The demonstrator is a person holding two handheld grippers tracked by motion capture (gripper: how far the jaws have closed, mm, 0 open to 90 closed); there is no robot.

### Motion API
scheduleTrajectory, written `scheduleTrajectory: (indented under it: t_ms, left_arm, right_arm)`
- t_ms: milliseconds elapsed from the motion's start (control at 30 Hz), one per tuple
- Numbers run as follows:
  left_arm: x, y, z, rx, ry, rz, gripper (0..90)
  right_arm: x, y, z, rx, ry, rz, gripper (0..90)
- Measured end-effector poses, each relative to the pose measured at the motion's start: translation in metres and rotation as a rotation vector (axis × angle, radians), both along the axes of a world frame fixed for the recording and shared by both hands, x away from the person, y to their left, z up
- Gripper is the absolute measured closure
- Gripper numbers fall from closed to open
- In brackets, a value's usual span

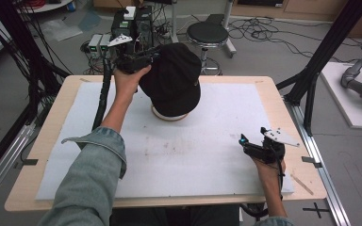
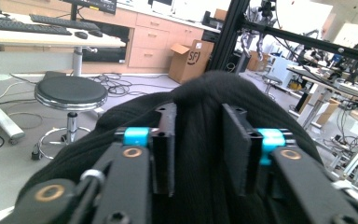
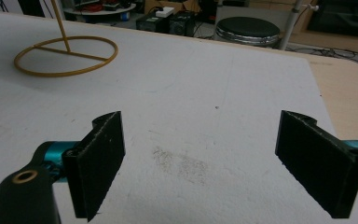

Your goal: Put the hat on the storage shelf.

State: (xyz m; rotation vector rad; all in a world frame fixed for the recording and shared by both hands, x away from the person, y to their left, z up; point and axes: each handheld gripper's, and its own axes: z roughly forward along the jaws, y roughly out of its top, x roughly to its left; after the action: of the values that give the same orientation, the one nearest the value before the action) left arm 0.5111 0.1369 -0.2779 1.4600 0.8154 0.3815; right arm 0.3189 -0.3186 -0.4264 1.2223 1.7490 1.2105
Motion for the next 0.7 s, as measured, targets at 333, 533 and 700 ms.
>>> scheduleTrajectory:
  t_ms: [333,533,700]
  left_arm:
    - [-0.003,0.005,0.0,0.004,-0.037,0.013,52.0]
    - [-0.008,0.011,0.002,0.021,-0.067,0.018,46.4]
    - [-0.012,0.02,0.004,0.039,-0.081,0.032,42.8]
  right_arm:
    - [0.0,-0.001,0.0,-0.003,-0.001,-0.003,15.5]
    - [0.001,-0.002,0.0,0.003,0.001,-0.006,15.5]
    - [0.003,-0.002,-0.001,-0.003,-0.003,-0.004,15.5]
